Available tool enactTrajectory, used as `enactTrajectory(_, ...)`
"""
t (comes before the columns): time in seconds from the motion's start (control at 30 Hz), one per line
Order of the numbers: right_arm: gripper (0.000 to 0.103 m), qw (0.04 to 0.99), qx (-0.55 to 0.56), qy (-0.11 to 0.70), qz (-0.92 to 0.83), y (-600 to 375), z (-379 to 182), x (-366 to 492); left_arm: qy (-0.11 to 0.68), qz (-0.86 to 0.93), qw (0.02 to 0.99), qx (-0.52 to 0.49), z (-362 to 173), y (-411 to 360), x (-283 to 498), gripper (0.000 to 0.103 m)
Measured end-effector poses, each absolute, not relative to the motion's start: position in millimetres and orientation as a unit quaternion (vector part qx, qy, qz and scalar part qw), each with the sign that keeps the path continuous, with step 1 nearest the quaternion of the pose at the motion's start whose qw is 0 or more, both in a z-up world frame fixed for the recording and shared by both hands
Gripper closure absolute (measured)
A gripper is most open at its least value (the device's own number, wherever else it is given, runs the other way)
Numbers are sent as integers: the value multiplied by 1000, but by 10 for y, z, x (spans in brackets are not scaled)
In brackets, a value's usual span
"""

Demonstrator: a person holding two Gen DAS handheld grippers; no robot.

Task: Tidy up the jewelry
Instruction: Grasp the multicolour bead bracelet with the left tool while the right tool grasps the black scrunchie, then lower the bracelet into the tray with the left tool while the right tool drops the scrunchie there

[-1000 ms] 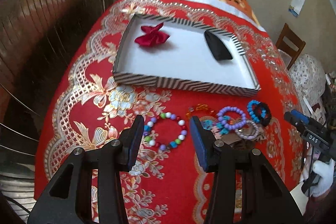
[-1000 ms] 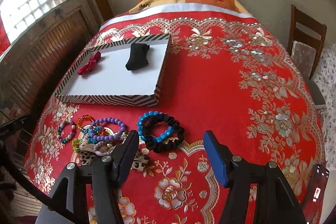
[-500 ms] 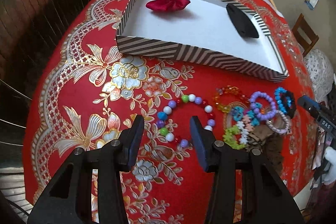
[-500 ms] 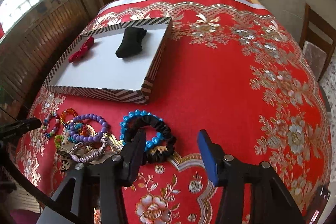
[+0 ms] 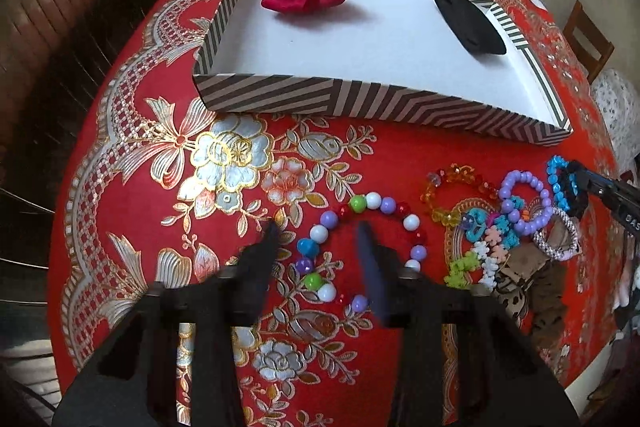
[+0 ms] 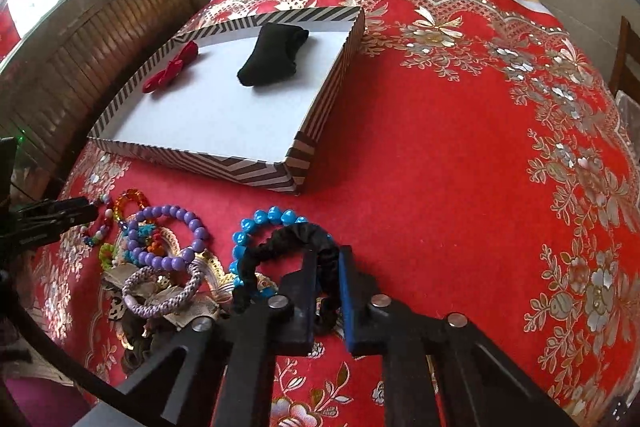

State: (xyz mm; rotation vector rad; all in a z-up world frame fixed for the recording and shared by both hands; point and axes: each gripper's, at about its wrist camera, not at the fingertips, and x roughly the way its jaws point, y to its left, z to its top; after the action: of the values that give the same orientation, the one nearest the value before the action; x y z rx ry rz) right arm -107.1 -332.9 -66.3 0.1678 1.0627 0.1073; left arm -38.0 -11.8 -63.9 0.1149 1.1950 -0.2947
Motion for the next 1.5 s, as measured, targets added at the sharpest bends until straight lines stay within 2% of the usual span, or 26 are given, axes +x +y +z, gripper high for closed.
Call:
enactTrajectory(0.03,95,859,86,501,51,-3341,-635,-1090,562,-137,814,53,-644,-115,-369,91)
enactTrajectory(0.13,96,864,113,487,55,-3403,-509,-1149,569,-143,809,37,-627,-79,-355,96)
enactTrajectory(0.5,96,888,143,432,71,-3381,14,-1351,528,-182,829,22,-77,-108,-435,96)
enactTrajectory(0.9,96,900,134,404,91,-3186,313,-1219,489,-187,852,29,401,-93,-365,96)
enactTrajectory(1.17,96,903,115,403,100,-3044,382,-903,456,-191,868,47,658,-314,-58,96)
enactTrajectory(1.5,96,887,112,435,103,-2985,136,-405,461,-192,863,73,484,-895,477,96)
